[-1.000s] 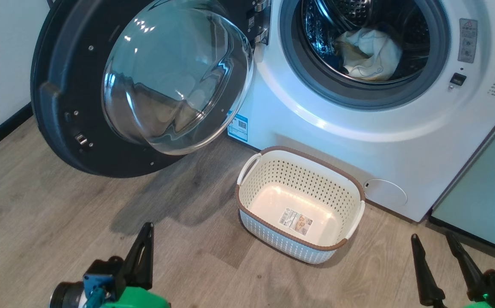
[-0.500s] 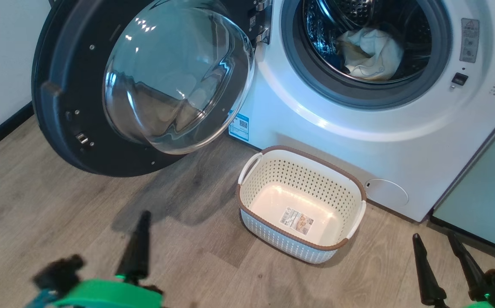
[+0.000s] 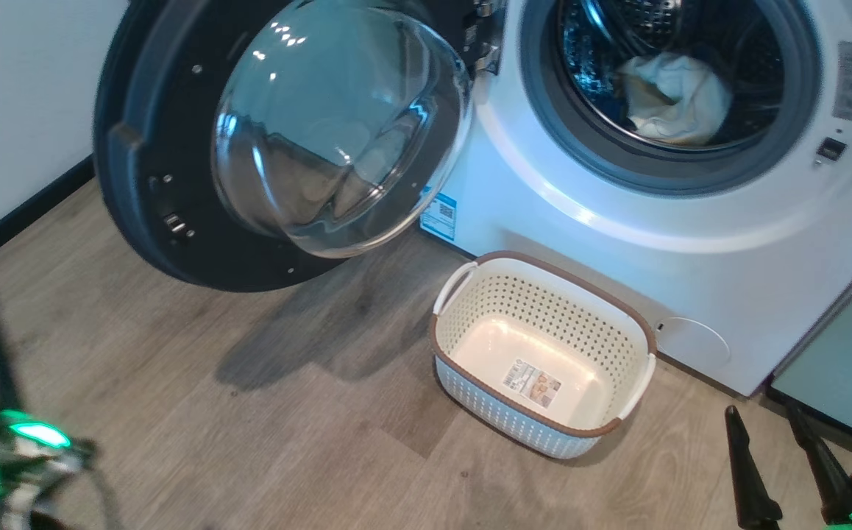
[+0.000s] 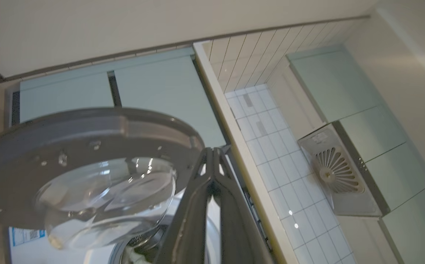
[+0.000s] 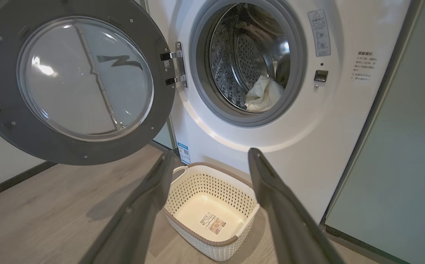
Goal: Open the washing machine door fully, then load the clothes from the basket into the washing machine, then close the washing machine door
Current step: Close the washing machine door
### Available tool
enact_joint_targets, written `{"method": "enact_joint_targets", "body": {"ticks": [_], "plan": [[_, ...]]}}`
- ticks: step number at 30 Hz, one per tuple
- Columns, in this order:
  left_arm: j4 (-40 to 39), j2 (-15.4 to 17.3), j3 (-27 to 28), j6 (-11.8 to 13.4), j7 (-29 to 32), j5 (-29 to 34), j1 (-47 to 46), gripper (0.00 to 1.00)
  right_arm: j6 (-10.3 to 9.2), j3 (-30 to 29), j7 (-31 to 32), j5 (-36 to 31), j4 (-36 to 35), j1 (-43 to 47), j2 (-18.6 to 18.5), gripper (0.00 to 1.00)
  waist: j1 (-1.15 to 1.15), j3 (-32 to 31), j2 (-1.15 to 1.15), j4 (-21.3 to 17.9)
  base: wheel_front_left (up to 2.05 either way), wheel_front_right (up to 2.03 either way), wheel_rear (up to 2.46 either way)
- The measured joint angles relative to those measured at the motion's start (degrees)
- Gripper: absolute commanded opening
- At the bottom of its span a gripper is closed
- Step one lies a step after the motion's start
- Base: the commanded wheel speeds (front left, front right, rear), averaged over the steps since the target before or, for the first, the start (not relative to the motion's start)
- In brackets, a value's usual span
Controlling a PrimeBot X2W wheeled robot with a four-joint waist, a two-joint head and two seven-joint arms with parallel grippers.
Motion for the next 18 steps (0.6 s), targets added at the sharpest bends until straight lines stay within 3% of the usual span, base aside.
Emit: {"method": "enact_joint_targets", "body": {"ticks": [4,8,12,18], "plan": [[-2.33,5.58,7.38,0.00,0.10,-4.74,-4.10,0.00,0.00,0.07,0.44,0.00,-0.34,0.35,0.02,1.00,0.00,0.02,0.00,1.09,0.00,0.00,0.00],[0.56,12.45,12.09,0.00,2.34,-8.57,-10.49,0.00,0.00,0.09,0.91,0.00,-0.80,0.35,0.00,1.00,0.00,0.27,0.00,1.65,0.00,0.00,0.00],[10.09,19.49,13.39,0.30,5.36,-12.34,-19.05,0.00,0.00,0.23,1.44,0.00,-1.08,0.34,-0.29,1.00,0.00,0.94,0.00,1.83,0.00,0.00,0.00],[29.82,27.84,11.90,3.80,10.09,-18.40,-34.68,0.00,0.00,0.82,2.31,0.02,-1.81,0.18,-1.72,1.00,0.00,2.35,0.00,0.80,0.00,0.00,0.00]]}}
